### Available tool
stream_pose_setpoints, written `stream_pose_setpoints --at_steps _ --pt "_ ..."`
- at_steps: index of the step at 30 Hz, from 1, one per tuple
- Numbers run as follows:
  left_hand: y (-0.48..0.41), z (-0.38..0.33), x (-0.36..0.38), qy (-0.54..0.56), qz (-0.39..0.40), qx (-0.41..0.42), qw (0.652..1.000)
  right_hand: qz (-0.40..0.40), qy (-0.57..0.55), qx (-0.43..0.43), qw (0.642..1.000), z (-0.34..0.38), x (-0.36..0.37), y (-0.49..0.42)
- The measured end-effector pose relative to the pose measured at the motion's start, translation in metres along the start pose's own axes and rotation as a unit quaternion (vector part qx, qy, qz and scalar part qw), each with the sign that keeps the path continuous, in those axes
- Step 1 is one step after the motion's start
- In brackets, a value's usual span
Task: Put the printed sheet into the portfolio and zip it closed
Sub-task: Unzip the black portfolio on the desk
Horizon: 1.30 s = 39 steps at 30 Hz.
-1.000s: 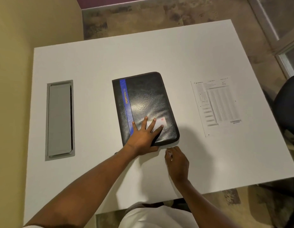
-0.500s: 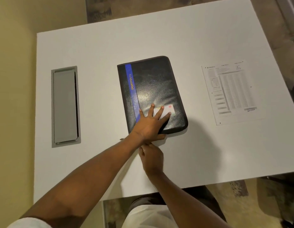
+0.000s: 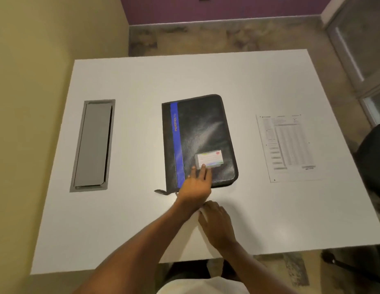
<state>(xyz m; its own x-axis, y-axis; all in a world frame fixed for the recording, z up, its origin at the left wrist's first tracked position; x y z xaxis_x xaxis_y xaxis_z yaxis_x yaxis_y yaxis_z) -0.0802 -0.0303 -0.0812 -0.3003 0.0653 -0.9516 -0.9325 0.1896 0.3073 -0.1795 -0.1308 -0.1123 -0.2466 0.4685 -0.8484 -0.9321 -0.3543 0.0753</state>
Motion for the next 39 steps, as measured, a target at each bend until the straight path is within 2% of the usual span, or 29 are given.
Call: stream_pose_setpoints --at_steps 4,5,7,9,12,16,19,22,26,31,34,37,39 --pt "0.01 0.004 0.0 0.169 0.087 -0.078 0.979 -0.078 0.069 0.013 0.994 -0.026 -0.035 0.001" --pt "0.014 0.008 -0.004 0.211 0.073 -0.093 0.97 -0.092 0.089 0.006 0.992 -0.029 -0.04 -0.005" --pt "0.027 0.016 -0.011 0.301 0.016 -0.11 0.947 -0.082 0.047 0.067 0.993 -0.031 -0.052 -0.024" --pt "0.042 0.025 -0.016 0.393 -0.041 -0.116 0.911 -0.045 0.001 0.109 0.993 -0.031 -0.053 -0.04" --pt "0.055 0.038 -0.015 0.518 -0.06 -0.13 0.843 0.06 0.041 0.054 0.996 -0.03 -0.048 -0.062" --pt "0.068 0.056 -0.01 0.581 -0.075 -0.178 0.791 0.18 0.102 0.038 0.978 -0.034 -0.042 -0.069" --pt "0.079 0.072 -0.011 0.609 -0.116 -0.222 0.753 0.213 0.125 0.017 0.969 -0.037 -0.035 -0.064" --pt "0.087 0.089 -0.005 0.605 -0.168 -0.295 0.721 0.211 0.123 0.012 0.97 -0.04 -0.032 -0.061" --pt "0.094 0.108 0.006 0.658 -0.197 -0.391 0.613 0.199 0.109 0.01 0.974 -0.041 -0.032 -0.062" --pt "0.093 0.133 0.019 0.675 -0.187 -0.486 0.523 0.201 0.113 0.012 0.973 -0.043 -0.034 -0.063" --pt "0.094 0.138 0.026 0.703 -0.181 -0.517 0.452 0.199 0.122 0.014 0.972 -0.047 -0.036 -0.061" --pt "0.097 0.142 0.036 0.738 -0.175 -0.545 0.358 0.204 0.126 0.015 0.971 -0.049 -0.037 -0.06" --pt "0.099 0.147 0.04 0.773 -0.173 -0.548 0.27 0.206 0.13 0.013 0.97 -0.05 -0.038 -0.06"
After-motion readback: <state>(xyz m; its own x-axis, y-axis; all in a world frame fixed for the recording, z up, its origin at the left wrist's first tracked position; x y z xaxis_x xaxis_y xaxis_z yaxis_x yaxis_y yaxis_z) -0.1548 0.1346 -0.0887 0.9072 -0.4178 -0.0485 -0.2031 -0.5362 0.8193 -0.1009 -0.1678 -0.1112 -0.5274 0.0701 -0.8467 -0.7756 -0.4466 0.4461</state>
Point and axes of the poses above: each hand's wrist, its own y-axis away from the middle knuckle, its own x-axis out of the palm, z = x × y, the point moved 2 cm from there along -y, towards the middle knuckle, and after that the axes turned 13 degrees about -x, right-handed, at the moved point
